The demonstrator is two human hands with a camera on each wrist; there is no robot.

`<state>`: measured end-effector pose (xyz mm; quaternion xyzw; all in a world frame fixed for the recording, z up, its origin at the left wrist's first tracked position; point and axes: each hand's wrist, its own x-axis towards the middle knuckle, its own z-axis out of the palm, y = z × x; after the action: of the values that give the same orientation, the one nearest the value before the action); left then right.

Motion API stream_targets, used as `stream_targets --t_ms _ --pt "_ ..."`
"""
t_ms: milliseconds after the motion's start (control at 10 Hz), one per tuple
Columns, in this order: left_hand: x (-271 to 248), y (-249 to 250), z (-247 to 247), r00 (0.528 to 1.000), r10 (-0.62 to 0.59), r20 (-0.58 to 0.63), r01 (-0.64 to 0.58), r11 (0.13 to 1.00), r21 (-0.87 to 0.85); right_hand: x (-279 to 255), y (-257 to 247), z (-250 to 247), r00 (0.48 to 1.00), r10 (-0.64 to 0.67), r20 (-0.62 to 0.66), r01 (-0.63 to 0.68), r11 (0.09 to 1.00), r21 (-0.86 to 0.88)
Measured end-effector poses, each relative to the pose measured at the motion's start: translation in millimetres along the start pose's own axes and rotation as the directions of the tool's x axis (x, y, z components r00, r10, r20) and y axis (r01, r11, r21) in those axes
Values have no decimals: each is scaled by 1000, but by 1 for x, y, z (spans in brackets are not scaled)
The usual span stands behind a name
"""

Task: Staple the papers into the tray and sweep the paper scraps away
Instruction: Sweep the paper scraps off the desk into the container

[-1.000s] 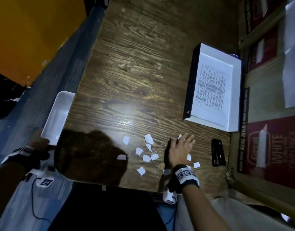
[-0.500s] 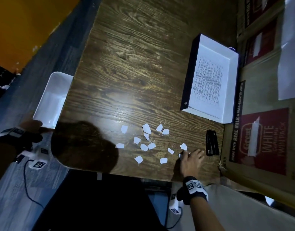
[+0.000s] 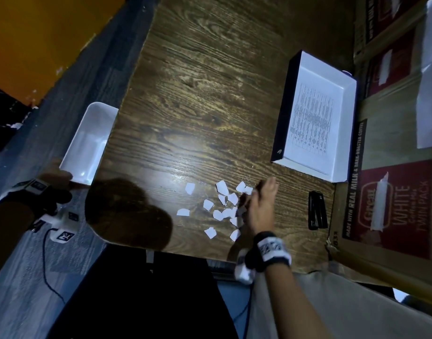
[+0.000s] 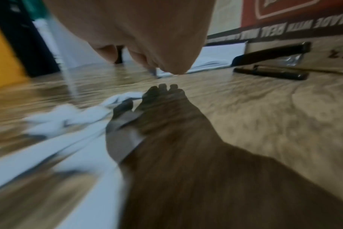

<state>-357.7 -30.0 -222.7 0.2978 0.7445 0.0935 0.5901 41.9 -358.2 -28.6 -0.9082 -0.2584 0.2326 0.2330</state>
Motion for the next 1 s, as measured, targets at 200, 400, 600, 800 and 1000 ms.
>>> stream_targets --t_ms 200,400,600,800,1000 --pt "-91 36 14 995 40 96 -43 999 27 65 0 5 951 308 18 -305 947 -103" --pt "-93 29 13 986 163 -27 -143 924 355 18 -51 44 980 -28 198 40 998 -57" --pt "-107 41 12 983 145 116 -176 928 330 21 -4 8 997 -19 78 25 997 -68" --pt "-110 44 14 967 206 152 -245 916 319 -4 -8 24 967 251 52 -238 953 -189" --pt "-105 43 0 958 124 258 -153 984 96 -32 -70 81 975 114 189 -87 986 -143"
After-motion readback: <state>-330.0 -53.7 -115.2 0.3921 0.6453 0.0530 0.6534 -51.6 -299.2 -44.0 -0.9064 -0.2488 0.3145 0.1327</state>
